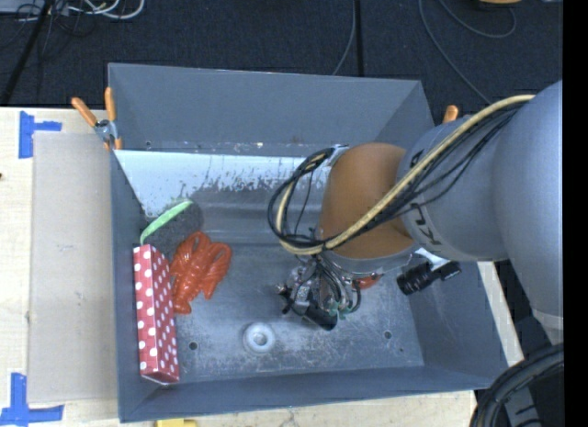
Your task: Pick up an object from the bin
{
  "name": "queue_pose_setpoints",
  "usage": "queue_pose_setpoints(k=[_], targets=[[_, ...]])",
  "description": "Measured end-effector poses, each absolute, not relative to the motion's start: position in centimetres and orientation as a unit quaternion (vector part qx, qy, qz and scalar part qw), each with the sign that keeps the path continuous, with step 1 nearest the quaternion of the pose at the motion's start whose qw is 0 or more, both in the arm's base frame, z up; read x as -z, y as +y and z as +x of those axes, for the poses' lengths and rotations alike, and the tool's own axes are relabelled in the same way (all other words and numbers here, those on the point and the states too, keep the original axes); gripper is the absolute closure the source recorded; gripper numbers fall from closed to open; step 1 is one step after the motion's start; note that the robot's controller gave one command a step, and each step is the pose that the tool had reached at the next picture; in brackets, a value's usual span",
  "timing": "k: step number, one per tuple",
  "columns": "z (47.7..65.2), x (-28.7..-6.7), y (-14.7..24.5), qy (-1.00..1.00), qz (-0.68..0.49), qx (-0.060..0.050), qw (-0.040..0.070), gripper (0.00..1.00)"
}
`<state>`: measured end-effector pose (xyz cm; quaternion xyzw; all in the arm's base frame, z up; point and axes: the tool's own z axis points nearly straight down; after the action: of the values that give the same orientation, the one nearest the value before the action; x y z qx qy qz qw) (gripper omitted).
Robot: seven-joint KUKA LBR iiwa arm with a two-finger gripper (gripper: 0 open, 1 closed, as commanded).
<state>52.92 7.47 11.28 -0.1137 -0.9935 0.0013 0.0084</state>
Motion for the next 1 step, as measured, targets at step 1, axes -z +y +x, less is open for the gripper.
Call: queue_pose_setpoints(k=[1], targets=[[53.07, -12.64, 7.47, -0.994, -0.114, -0.001, 0.006, 1.00]])
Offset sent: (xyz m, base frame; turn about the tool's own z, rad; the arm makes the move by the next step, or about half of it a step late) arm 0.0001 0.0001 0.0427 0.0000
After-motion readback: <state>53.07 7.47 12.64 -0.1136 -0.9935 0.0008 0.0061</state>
